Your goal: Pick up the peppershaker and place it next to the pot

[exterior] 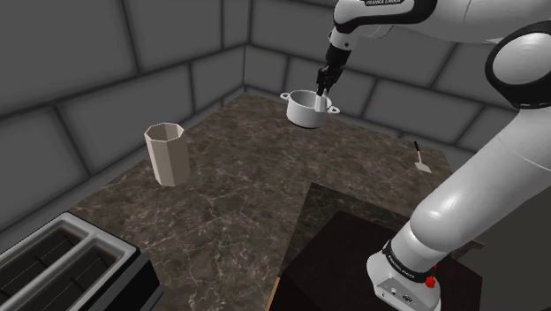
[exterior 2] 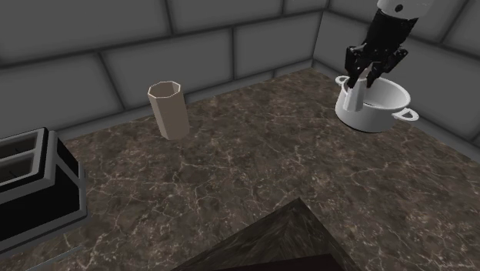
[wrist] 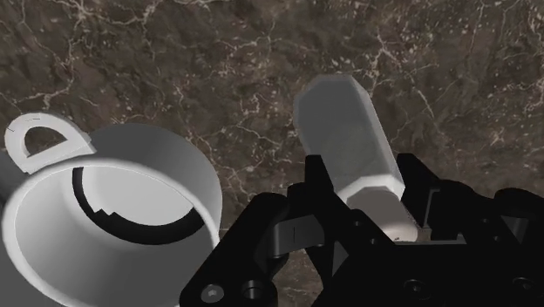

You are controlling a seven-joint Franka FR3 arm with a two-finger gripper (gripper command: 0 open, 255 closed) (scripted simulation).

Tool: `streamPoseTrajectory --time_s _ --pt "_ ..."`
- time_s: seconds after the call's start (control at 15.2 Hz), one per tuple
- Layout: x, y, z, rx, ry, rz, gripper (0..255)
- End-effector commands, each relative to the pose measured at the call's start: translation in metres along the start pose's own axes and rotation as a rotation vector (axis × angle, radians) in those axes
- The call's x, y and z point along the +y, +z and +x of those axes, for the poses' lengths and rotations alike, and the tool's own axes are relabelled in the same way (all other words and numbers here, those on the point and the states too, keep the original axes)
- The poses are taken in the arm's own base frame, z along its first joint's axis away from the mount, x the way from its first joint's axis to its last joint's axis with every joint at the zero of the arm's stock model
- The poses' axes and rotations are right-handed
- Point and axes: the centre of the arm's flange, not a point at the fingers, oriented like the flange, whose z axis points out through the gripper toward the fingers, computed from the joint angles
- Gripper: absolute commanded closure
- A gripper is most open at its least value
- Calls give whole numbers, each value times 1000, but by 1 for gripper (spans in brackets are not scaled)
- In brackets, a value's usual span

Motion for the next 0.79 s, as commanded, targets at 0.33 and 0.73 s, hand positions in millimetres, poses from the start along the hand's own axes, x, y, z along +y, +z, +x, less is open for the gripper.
streamPoseTrajectory --time_s 0.33,0.73 --pt "15 31 -2 0 -1 0 255" --pt "16 62 -5 0 -1 0 255"
